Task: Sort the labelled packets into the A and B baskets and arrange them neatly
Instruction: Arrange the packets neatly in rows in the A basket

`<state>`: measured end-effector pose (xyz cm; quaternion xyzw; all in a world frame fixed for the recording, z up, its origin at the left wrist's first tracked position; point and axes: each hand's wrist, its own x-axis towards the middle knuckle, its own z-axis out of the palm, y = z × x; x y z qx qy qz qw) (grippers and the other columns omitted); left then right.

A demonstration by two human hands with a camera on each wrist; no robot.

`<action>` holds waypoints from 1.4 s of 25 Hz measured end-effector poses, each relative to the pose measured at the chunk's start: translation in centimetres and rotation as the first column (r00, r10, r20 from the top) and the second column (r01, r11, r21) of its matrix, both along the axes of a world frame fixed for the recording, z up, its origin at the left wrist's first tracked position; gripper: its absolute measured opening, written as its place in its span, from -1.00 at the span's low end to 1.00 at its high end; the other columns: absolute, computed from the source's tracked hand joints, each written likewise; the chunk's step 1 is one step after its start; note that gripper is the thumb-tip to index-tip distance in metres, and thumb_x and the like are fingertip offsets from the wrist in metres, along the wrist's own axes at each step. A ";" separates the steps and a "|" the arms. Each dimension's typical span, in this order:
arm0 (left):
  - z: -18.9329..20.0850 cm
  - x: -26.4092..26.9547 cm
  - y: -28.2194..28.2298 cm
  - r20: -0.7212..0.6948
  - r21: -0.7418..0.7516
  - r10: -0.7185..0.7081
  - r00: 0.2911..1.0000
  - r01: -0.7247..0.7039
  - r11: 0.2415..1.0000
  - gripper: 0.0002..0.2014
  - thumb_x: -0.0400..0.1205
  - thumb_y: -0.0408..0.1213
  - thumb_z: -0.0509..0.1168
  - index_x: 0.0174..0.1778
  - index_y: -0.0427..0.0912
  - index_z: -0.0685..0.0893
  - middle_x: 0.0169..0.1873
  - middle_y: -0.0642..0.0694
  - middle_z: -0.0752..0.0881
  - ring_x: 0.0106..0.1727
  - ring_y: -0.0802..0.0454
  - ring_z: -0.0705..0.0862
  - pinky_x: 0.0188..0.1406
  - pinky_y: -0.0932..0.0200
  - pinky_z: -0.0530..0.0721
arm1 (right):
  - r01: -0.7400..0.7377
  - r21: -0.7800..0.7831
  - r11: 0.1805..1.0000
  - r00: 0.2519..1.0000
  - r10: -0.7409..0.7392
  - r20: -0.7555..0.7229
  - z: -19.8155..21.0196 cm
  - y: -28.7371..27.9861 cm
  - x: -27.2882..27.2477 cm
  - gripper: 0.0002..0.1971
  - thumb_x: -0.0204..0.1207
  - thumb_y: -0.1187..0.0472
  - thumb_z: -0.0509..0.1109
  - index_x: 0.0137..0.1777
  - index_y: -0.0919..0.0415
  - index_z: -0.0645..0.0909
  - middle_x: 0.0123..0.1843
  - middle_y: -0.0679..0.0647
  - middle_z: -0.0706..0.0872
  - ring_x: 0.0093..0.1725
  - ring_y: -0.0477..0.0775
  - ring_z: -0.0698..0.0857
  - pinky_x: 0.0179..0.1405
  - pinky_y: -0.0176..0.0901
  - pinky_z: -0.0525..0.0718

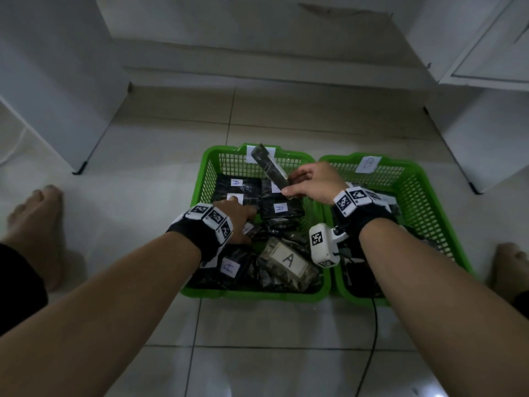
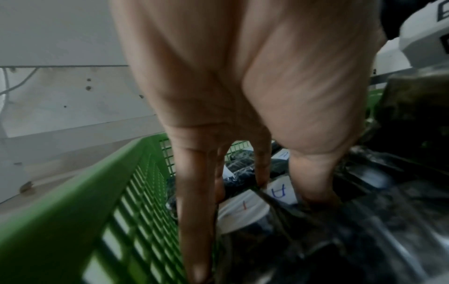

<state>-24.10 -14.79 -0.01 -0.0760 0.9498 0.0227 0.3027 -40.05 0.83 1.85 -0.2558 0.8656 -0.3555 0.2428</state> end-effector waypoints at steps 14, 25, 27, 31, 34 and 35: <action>1.1 0.1 0.9 -0.081 0.151 0.009 0.997 0.003 0.989 -0.37 0.47 -0.07 0.46 0.47 0.03 0.43 0.24 -0.13 0.66 0.15 -0.15 0.68 0.04 0.07 0.66 | 0.081 -0.207 0.975 0.974 -0.034 0.224 -0.5 0.5 0.1 -0.61 0.30 0.32 0.73 0.13 0.31 0.77 -0.03 0.12 0.87 -0.08 0.02 0.88 -0.20 -0.36 0.77; 2.8 -0.2 0.7 0.110 0.288 0.014 0.994 -0.046 0.956 -0.38 0.63 -0.39 0.23 0.59 0.19 0.35 0.53 -0.04 0.45 0.33 -0.08 0.59 0.11 0.15 0.63 | 0.149 -0.287 0.946 0.938 -0.043 0.345 -1.3 0.7 -0.3 -0.59 0.32 0.39 0.71 0.15 0.42 0.72 0.01 0.26 0.87 0.00 0.21 0.88 0.01 -0.02 0.86; 2.9 -0.2 1.1 0.076 0.288 0.036 0.996 -0.057 0.956 -0.37 0.63 -0.33 0.30 0.59 0.12 0.26 0.36 -0.15 0.61 0.02 -0.06 0.68 -0.15 0.16 0.67 | 0.177 -0.307 0.935 0.931 -0.059 0.360 -1.6 0.6 -0.4 -0.60 0.31 0.40 0.71 0.13 0.43 0.72 0.00 0.28 0.87 0.00 0.24 0.88 0.07 0.07 0.85; 2.6 -0.6 2.4 0.051 0.359 -0.019 0.999 -0.001 0.933 -0.16 0.60 -0.38 0.33 0.69 0.25 0.06 0.49 -0.06 0.52 0.22 0.01 0.61 -0.08 0.30 0.64 | 0.174 -0.323 0.930 0.938 -0.057 0.341 -1.7 0.7 -0.4 -0.60 0.31 0.38 0.71 0.13 0.42 0.73 -0.02 0.24 0.88 -0.01 0.22 0.88 0.05 0.04 0.85; 3.7 -0.7 1.4 0.109 0.405 -0.022 0.994 -0.025 0.914 -0.17 0.57 -0.53 0.20 0.63 0.36 0.22 0.57 0.07 0.41 0.23 0.10 0.51 -0.32 0.45 0.48 | 0.187 -0.324 0.927 0.937 -0.070 0.342 -1.5 0.7 -0.2 -0.60 0.32 0.39 0.71 0.14 0.42 0.73 -0.01 0.25 0.88 -0.01 0.22 0.88 0.03 0.01 0.86; 3.7 -0.6 1.0 0.132 0.396 -0.018 0.991 -0.036 0.917 -0.15 0.53 -0.54 0.19 0.61 0.40 0.25 0.56 0.09 0.42 0.24 0.07 0.53 -0.30 0.39 0.52 | 0.189 -0.322 0.928 0.937 -0.072 0.342 -1.4 0.7 -0.2 -0.61 0.32 0.39 0.70 0.14 0.42 0.73 -0.01 0.25 0.87 -0.02 0.22 0.88 0.02 -0.01 0.86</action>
